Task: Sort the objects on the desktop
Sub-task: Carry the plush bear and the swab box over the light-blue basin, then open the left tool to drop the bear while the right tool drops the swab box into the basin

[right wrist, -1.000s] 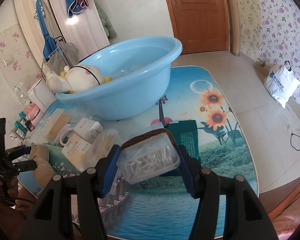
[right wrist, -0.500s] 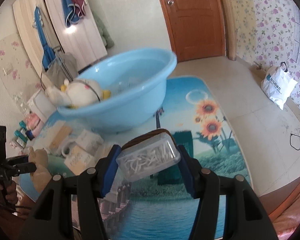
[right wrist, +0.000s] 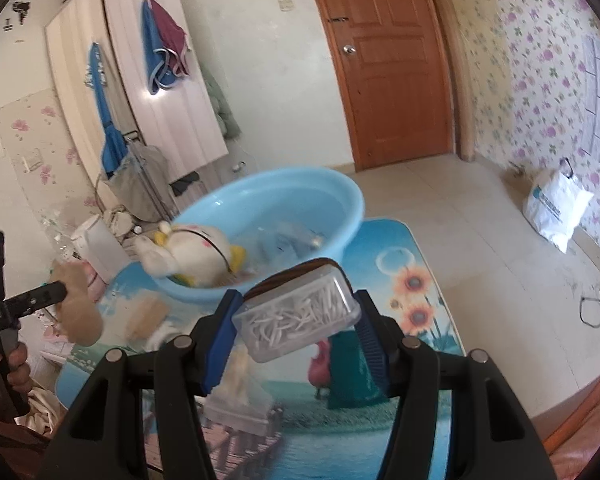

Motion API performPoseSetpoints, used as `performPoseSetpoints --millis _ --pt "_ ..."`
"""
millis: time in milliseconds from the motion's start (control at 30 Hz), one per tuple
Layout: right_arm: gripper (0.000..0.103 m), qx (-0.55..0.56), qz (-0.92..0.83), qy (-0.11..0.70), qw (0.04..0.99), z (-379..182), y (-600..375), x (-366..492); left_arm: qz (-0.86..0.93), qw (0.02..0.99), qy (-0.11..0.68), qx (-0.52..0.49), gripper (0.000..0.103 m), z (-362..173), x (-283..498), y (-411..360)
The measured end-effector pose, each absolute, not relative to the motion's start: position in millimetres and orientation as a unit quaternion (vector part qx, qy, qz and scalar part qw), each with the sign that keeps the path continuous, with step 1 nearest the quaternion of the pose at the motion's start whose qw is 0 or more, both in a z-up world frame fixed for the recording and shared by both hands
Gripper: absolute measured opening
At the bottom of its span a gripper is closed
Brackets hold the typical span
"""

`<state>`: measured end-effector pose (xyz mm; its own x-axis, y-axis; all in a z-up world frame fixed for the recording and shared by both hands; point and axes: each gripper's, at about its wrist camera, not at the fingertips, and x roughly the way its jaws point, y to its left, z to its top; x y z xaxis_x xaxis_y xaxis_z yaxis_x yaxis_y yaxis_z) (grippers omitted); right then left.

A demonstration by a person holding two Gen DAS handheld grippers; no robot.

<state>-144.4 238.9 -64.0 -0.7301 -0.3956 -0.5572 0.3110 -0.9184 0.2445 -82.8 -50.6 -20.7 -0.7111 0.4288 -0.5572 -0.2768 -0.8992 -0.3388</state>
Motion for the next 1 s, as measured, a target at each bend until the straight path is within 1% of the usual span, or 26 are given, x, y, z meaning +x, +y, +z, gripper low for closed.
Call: performPoseSetpoints --millis 300,700,867,1000 --pt "0.056 0.300 -0.926 -0.068 0.218 -54.9 226.8 -155.0 0.919 0.218 -0.091 -0.316 0.068 -6.6 -112.8 -23.7" --pt "0.056 0.324 -0.912 -0.069 0.243 -77.4 210.5 -179.7 0.916 0.237 -0.063 -0.316 0.069 -5.8 -168.4 6.5" --pt "0.056 0.327 -0.908 -0.079 0.249 -82.7 210.4 -187.7 0.914 0.235 -0.048 -0.326 0.069 -14.8 -191.4 19.9" --pt "0.056 0.319 -0.913 -0.057 0.249 -82.7 205.2 -188.9 0.909 0.237 -0.038 -0.340 0.070 -26.2 -206.3 29.5"
